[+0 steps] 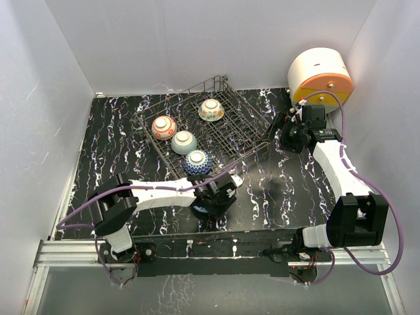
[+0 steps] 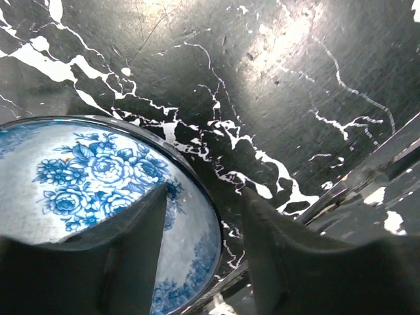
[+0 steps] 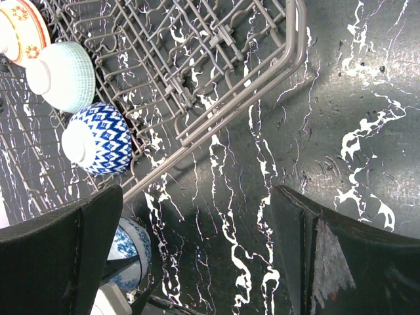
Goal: Load the bowls into the dish rack
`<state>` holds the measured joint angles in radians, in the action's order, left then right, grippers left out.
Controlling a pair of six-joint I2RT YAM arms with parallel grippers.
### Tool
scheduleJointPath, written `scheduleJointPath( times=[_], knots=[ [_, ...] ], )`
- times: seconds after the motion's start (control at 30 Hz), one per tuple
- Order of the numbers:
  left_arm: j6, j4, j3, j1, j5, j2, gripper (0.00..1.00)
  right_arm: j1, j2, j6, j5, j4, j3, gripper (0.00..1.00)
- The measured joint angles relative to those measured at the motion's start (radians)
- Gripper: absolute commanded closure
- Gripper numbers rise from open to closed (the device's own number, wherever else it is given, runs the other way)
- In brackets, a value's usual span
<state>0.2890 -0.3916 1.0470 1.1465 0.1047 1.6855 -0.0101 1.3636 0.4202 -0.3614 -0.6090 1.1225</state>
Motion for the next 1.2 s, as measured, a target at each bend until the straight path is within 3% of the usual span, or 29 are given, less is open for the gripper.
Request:
scheduleJointPath(
  times=[0.1,0.2,0.47,0.8,0.9,1.0,1.2],
  knots=[
    [0.002,0.006,0.000,0.016,0.023,0.000,1.00,0.000,0.000,0.000,0.000,0.000,0.000,0.01],
    [-0.012,-0.011,0.025,0.034,0.077,-0.021,1.00,0.000,0.000,0.000,0.000,0.000,0.000,0.01],
    [-0.041,-0.040,0.062,0.037,0.057,-0.034,1.00,0.000,0.000,0.000,0.008,0.000,0.000,0.01],
    [-0.094,-0.133,0.464,0.005,-0.016,-0.034,1.00,0.000,-0.004,-0.003,0.052,-0.002,0.000,0.01],
    [-0.096,-0.083,0.585,-0.086,-0.088,-0.028,1.00,0.000,-0.004,-0.003,0.052,-0.001,0.000,0.01],
    [-0.059,0.023,0.648,-0.245,-0.161,0.000,1.00,0.000,-0.004,-0.003,0.055,-0.001,0.001,0.01],
    [0.122,0.245,0.728,-0.500,-0.252,0.177,1.00,0.000,-0.003,-0.010,0.076,-0.019,0.055,0.01]
  ],
)
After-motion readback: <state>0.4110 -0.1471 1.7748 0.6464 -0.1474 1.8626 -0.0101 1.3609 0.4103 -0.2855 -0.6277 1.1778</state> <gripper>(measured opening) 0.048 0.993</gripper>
